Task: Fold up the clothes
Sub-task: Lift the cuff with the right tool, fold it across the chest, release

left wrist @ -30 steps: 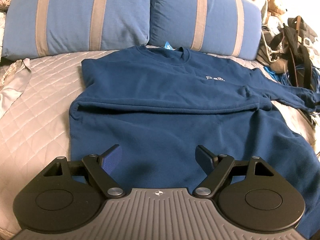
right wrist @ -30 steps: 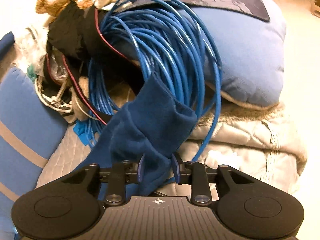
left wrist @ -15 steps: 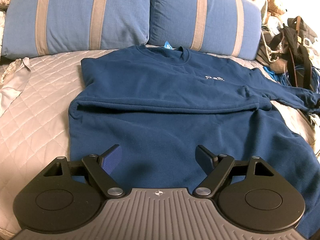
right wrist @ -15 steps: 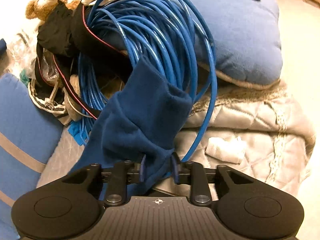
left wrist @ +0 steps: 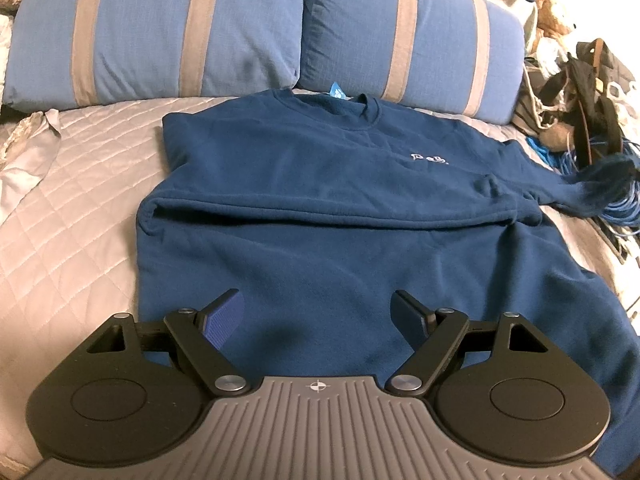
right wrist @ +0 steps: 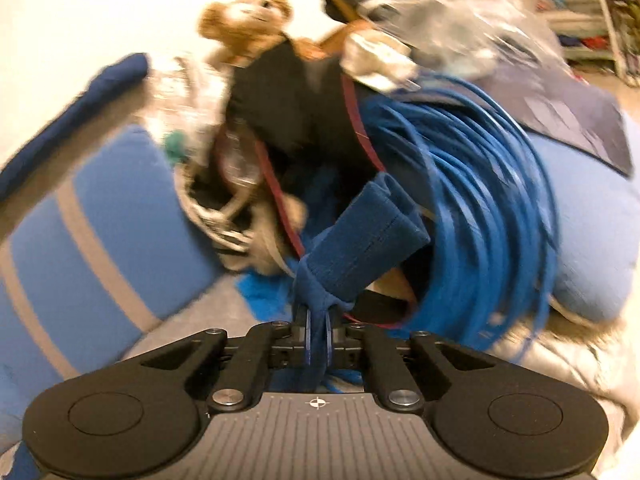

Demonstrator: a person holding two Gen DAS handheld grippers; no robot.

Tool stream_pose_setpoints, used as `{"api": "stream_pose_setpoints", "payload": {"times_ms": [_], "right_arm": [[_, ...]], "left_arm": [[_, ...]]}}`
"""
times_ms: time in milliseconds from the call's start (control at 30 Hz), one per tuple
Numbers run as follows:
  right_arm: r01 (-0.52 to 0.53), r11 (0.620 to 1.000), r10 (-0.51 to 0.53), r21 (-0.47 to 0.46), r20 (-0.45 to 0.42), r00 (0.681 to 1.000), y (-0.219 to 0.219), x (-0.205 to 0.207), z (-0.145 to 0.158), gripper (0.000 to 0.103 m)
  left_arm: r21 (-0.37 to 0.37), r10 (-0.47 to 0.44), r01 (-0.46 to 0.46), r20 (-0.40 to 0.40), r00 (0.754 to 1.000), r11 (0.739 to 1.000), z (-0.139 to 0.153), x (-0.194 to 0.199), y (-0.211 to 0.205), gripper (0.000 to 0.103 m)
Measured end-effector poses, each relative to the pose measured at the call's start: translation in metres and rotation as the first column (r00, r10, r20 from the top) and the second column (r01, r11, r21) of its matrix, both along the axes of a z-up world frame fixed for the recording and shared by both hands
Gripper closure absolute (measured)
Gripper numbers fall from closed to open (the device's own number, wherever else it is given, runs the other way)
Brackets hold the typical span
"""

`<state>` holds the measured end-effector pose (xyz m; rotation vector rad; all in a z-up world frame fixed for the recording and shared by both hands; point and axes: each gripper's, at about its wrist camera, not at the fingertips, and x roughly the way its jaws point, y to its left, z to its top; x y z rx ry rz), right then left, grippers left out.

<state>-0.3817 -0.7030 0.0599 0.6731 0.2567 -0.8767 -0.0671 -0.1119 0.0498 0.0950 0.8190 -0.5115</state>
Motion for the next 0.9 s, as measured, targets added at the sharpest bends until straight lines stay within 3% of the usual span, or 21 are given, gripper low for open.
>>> {"api": "stream_pose_setpoints", "payload": {"times_ms": [300,633,900], "right_arm": [[-0.241,0.963,0.242,-0.12,-0.009,0.97,0.059,0.054,0.036,0.094],[-0.471,0.876,0.474,-0.099,0.008,0.88,0.12,0.115,0.037,0.095],[-0.571,0.807,0.57,-0.149,-0.057,0.82,0.179,0.155,0.033,0.095]], "left_arm": [[-0.001,0.019,-0.019,0.008,1.0,1.0,0.0,-0.002,0.001,0.022],[0.053,0.016,-0.018,0.039,0.999,0.998,0.001,-0.006,-0.005,0.022],[0.051,0.023,-0.025,0.037,0.999,0.998,0.001,-0.006,-0.004,0.022]]}}
